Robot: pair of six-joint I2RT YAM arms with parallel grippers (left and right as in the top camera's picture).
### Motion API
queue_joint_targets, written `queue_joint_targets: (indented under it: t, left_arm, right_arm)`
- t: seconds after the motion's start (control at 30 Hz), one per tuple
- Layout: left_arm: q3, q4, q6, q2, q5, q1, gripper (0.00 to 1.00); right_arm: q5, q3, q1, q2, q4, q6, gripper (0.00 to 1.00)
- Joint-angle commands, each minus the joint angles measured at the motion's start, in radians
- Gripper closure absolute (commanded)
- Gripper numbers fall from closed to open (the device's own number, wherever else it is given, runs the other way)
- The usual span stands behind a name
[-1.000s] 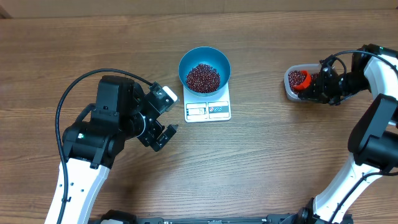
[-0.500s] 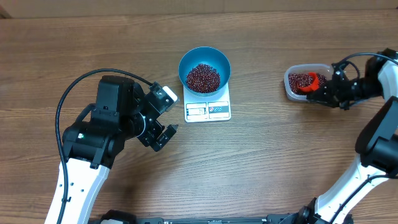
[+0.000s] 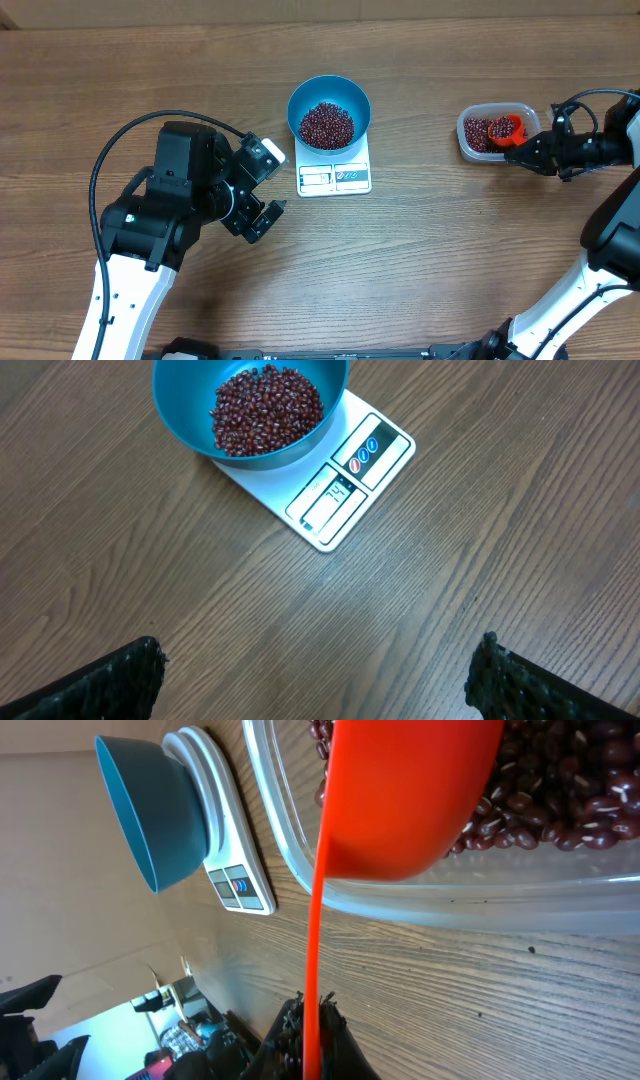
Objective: Scoop item into bowl and weigh 150g on scale
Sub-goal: 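Dip the red scoop into the beans in the tub with the right gripper, then scoop beans by dragging the red scoop through the tub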
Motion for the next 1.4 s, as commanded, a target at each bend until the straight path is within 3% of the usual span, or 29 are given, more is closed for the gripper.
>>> queue_joint_targets:
  t: [0.0,0.63,0.8,1.37]
  left_arm:
    - [0.023,0.003,-0.011,0.003,0.000,0.005,0.01]
    - [0.023,0.003,-0.011,0.003,0.000,0.004,0.00]
    - [0.023,0.003,-0.011,0.003,0.000,0.004,0.00]
    - [0.023,0.003,-0.011,0.003,0.000,0.004,0.00]
  right_arm:
    - [-0.037,-0.003,-0.002,0.008,-0.005,-0.023,0.96]
    - [-0.043,-0.003,-0.002,0.008,-0.033,-0.024,0.96]
    - [-0.100,-0.003,-0.002,0.008,-0.090,-0.126,0.96]
    - [-0.103,-0.003,-0.005,0.008,-0.127,-0.128,0.96]
